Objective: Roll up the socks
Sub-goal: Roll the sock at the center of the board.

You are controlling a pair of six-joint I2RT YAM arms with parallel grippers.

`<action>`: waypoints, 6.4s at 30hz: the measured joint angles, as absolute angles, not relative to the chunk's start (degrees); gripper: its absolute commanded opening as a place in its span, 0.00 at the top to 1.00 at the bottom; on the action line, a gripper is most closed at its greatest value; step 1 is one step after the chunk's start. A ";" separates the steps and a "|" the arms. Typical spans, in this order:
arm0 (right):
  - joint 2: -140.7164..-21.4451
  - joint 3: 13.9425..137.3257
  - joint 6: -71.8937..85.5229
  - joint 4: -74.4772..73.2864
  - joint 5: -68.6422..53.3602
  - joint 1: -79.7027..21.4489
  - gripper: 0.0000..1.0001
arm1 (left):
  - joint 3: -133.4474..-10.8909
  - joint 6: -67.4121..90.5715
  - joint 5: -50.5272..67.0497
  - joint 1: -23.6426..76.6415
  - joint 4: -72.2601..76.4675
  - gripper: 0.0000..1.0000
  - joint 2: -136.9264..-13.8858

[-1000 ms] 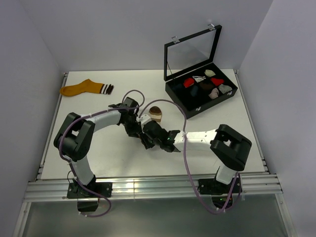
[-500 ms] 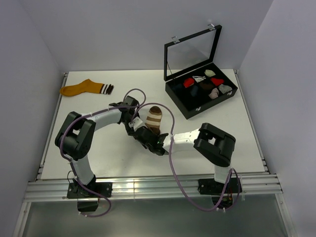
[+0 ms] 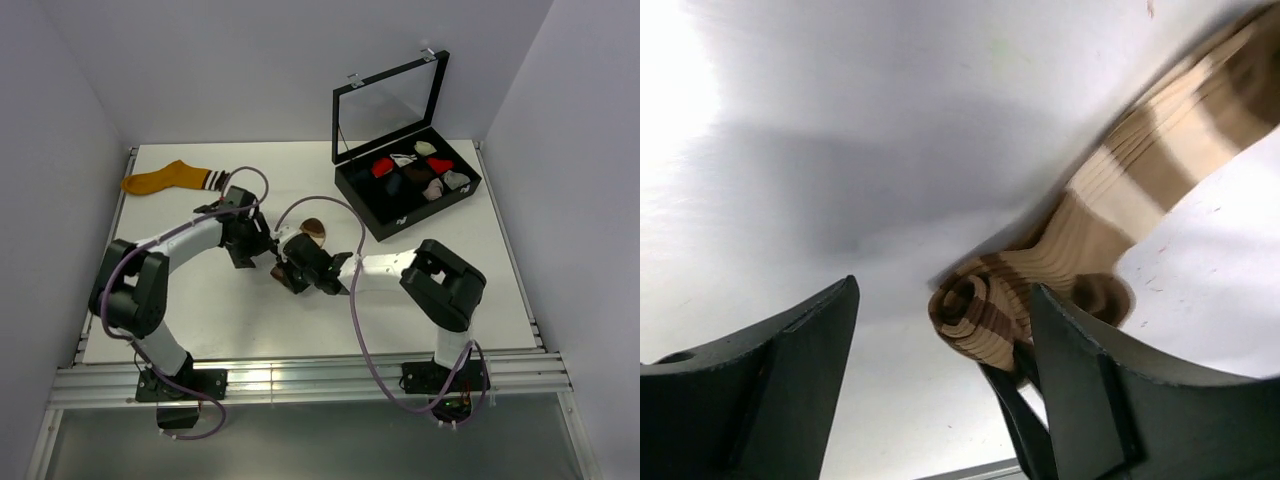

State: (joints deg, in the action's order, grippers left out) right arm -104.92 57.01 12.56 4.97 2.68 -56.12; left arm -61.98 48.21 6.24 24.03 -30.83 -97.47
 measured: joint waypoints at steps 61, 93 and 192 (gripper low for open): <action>-101.25 56.93 5.26 0.45 14.28 -64.90 0.54 | -64.42 48.18 9.76 28.97 -34.70 0.68 -104.07; -105.32 60.40 17.91 -0.30 -18.81 -48.77 1.00 | -56.49 48.14 5.10 20.73 -30.20 0.22 -88.55; -106.91 61.80 1.63 -0.40 22.06 -67.16 0.53 | -67.53 41.15 11.97 27.83 -35.66 0.66 -106.48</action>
State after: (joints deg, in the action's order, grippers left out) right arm -106.91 61.80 1.63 -0.40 22.06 -67.16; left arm -67.53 41.15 11.97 27.83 -35.66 -106.48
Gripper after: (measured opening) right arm 0.477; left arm 0.345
